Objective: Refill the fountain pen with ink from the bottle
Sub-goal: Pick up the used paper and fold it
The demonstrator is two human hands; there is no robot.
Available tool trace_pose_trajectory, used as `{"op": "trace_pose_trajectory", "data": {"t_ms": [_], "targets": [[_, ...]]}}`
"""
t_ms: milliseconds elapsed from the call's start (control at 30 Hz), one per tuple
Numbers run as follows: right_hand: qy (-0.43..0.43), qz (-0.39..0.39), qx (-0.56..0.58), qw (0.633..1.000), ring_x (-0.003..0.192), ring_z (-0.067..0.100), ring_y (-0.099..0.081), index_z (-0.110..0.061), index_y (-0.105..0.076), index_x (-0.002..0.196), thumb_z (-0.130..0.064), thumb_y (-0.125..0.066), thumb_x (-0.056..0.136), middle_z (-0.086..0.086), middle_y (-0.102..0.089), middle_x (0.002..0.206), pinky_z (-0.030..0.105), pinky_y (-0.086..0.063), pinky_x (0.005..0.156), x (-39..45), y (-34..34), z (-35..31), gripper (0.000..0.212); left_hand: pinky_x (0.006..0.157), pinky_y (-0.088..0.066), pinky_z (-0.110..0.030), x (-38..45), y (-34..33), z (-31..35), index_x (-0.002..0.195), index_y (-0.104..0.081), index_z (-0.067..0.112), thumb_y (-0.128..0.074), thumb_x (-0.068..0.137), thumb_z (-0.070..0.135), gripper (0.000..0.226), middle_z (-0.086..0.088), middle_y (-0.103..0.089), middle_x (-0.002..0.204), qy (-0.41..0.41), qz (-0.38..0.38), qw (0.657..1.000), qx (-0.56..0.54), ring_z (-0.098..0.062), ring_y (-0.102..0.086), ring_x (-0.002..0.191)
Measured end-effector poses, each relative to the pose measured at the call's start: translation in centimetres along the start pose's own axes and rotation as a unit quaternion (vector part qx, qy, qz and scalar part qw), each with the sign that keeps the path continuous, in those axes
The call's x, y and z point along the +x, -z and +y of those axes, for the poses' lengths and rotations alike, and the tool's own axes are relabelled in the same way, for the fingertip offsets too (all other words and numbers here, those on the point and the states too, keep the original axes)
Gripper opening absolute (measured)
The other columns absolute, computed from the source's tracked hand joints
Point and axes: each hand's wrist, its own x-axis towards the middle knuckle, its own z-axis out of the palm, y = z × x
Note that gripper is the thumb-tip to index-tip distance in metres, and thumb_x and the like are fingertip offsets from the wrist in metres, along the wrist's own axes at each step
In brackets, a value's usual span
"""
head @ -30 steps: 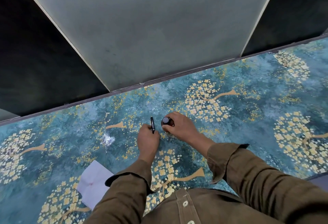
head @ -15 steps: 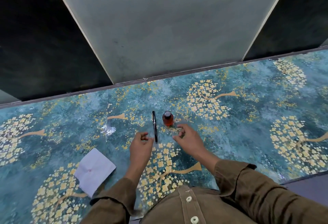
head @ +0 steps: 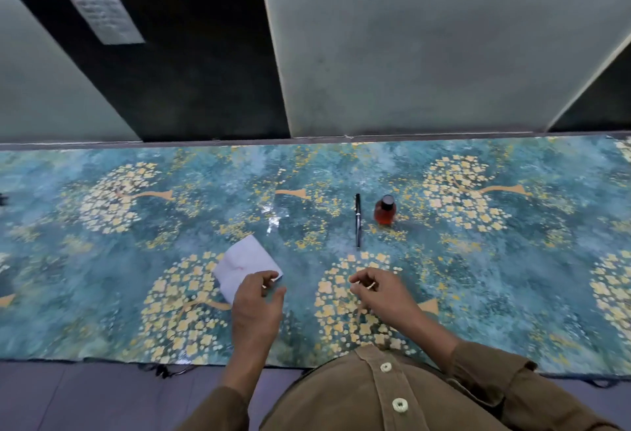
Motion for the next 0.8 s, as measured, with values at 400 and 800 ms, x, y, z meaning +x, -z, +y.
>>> {"op": "trace_pose_trajectory", "data": {"t_ms": [400, 800], "targets": [[-0.026, 0.057, 0.048, 0.997, 0.06, 0.012, -0.065, -0.03, -0.072, 0.091, -0.028, -0.069, 0.091, -0.004, -0.068, 0.073, 0.032, -0.053, 0.056, -4.2, -6.5, -0.3, 0.003, 0.098, -0.045, -0.047, 4.0, 2.5, -5.6, 0.137, -0.05, 0.007, -0.065, 0.086, 0.026, 0.056, -0.015, -0.053, 0.138, -0.059, -0.088, 0.967, 0.231, -0.036, -0.051, 0.123], [-0.092, 0.123, 0.147, 0.977, 0.06, 0.014, -0.065, -0.015, -0.073, 0.097, -0.019, -0.067, 0.094, 0.011, -0.072, 0.084, 0.037, -0.057, 0.058, -8.2, -5.4, 0.6, 0.008, 0.054, -0.041, -0.026, 0.2, 4.4, 0.7, 0.088, -0.069, 0.018, -0.061, 0.096, 0.032, 0.017, 0.001, -0.066, 0.081, 0.057, -0.139, 0.984, -0.096, -0.018, -0.06, 0.072]]}}
